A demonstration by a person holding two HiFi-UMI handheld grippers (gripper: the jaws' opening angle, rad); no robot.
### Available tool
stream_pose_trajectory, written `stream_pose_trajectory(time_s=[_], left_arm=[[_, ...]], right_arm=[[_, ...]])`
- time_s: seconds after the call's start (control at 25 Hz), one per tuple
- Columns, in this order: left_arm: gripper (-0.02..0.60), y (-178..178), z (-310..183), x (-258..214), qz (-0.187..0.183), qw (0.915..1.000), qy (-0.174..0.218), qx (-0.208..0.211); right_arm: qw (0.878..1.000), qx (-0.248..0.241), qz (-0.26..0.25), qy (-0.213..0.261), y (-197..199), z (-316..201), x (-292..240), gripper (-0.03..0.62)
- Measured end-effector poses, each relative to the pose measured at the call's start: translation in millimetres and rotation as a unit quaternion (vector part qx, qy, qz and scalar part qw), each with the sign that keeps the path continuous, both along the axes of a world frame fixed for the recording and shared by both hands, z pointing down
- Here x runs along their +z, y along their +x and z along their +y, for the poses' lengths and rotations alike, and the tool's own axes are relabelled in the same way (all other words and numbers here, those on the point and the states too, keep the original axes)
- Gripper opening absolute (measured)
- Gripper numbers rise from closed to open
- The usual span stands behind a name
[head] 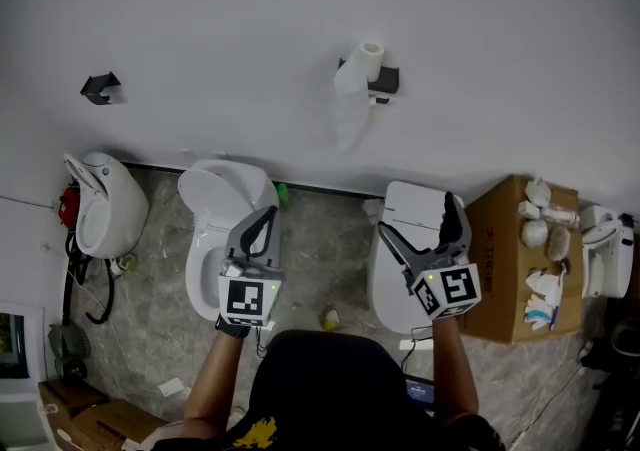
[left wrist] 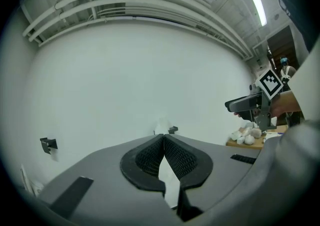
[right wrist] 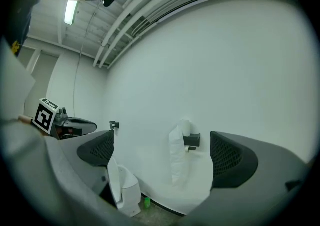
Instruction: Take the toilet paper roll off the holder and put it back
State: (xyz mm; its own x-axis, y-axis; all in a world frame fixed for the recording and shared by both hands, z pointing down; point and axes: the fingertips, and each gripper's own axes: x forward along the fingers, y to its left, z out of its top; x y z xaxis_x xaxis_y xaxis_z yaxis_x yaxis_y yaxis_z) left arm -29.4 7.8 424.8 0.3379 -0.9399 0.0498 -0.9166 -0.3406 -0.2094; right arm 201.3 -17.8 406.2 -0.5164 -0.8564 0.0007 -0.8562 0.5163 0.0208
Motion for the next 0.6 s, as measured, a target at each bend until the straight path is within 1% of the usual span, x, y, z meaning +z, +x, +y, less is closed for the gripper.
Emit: stream_pose_trajectory(time_s=[0.36,0.6], left_arm=[[0.018,11.1,-34.5,0.5,-0.003,0.9999,0.005,0.009],[0.018,6.6,-73.2,4.2,-0.002,0.9998,0.008,0.016]], right_arm=[[1.000,-0.007,-0.001,0.005,0.5,-34.2,-0.6,0.563],[1.000,0.007,-0.001,0.008,-1.9,-62.5,2.8,0.563]])
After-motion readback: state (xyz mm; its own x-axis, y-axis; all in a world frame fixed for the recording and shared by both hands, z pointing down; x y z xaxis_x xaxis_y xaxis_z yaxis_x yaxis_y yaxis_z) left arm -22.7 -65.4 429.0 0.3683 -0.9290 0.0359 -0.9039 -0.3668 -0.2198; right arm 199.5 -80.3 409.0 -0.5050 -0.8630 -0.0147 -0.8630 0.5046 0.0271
